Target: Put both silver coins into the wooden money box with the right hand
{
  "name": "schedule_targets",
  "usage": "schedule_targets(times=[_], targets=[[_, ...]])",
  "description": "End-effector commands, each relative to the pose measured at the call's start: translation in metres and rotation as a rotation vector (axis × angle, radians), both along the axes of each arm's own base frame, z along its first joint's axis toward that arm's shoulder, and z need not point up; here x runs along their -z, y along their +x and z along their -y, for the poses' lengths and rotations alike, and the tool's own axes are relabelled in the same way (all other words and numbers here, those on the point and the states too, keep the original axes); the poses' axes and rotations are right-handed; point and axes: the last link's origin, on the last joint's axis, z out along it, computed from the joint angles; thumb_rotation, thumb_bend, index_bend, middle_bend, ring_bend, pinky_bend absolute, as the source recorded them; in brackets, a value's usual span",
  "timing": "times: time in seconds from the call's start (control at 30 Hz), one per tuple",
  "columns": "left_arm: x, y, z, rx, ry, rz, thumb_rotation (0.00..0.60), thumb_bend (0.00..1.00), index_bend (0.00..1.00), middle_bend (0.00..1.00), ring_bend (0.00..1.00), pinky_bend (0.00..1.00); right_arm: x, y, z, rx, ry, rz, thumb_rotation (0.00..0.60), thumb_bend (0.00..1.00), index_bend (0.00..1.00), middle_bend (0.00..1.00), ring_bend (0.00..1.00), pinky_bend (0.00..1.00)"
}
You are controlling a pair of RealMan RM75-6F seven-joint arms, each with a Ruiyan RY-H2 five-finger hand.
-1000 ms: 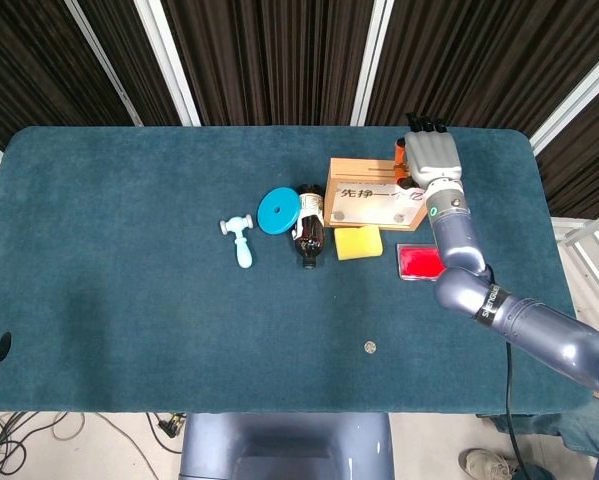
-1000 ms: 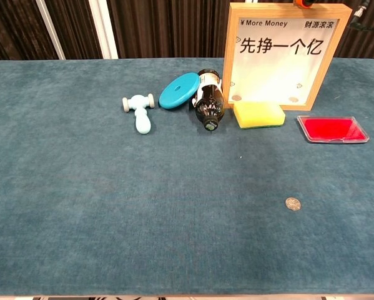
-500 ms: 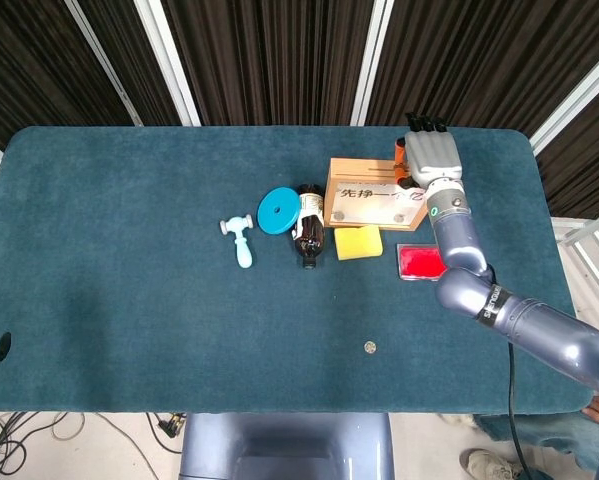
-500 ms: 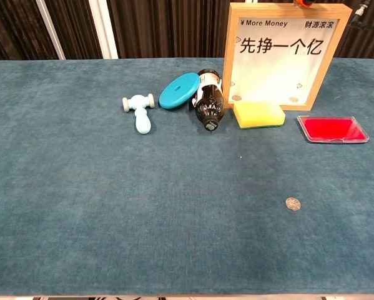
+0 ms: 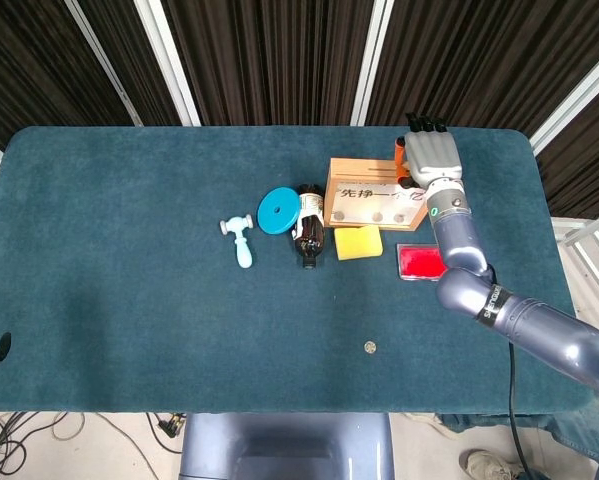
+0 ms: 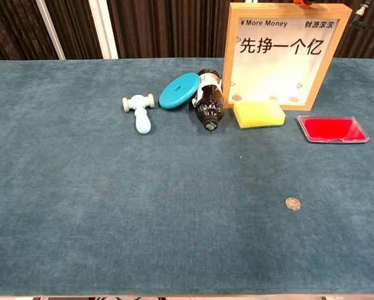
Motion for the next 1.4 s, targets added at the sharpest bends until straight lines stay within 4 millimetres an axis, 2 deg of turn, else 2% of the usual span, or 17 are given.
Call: schedule_targets(times=[0.03, 0.17, 0.37, 0.5, 0.63, 1.07, 1.23, 1.4], targets=[[0.0, 0.0, 0.0, 0.0, -0.001, -0.001, 0.6, 0.4, 0.05, 0.0, 0.0, 0.0, -0.003, 0.002, -0.001, -0.007, -0.009, 0.014, 0.6, 0.55, 0.49, 0.01, 0.0, 0.0], [0.0, 0.0, 0.0, -0.001, 0.0, 0.002, 0.6, 0.4, 0.05, 0.0, 0.0, 0.0, -0.012, 0.005, -0.008, -0.041, -0.046, 0.024, 0.6, 0.54, 0.48, 0.01, 0.0, 0.0], [0.0, 0.001, 0.0, 0.004, -0.004, 0.001, 0.6, 0.4, 0.05, 0.0, 0.0, 0.0, -0.03, 0.001, -0.045, -0.13, -0.103, 0.093, 0.6, 0.52, 0.44, 0.01, 0.0, 0.0], [0.0, 0.002, 0.0, 0.012, -0.012, -0.005, 0.6, 0.4, 0.05, 0.0, 0.0, 0.0, -0.036, -0.019, -0.081, -0.173, -0.125, 0.11, 0.6, 0.46, 0.39, 0.01, 0.0, 0.0], [0.001, 0.003, 0.001, 0.024, -0.021, -0.007, 0.6, 0.4, 0.05, 0.0, 0.0, 0.0, -0.036, -0.043, -0.116, -0.182, -0.137, 0.149, 0.6, 0.45, 0.36, 0.01, 0.0, 0.0], [-0.003, 0.011, 0.0, 0.122, 0.01, -0.029, 0.6, 0.4, 0.05, 0.0, 0.0, 0.0, 0.002, -0.131, -0.236, -0.157, -0.061, 0.148, 0.6, 0.45, 0.35, 0.01, 0.0, 0.0], [-0.002, 0.011, 0.001, 0.137, 0.0, -0.039, 0.6, 0.4, 0.05, 0.0, 0.0, 0.0, 0.023, -0.152, -0.265, -0.148, -0.041, 0.139, 0.6, 0.45, 0.35, 0.01, 0.0, 0.0], [-0.001, 0.011, 0.001, 0.139, -0.005, -0.046, 0.6, 0.4, 0.05, 0.0, 0.0, 0.0, 0.041, -0.162, -0.272, -0.14, -0.018, 0.148, 0.6, 0.45, 0.34, 0.01, 0.0, 0.0]])
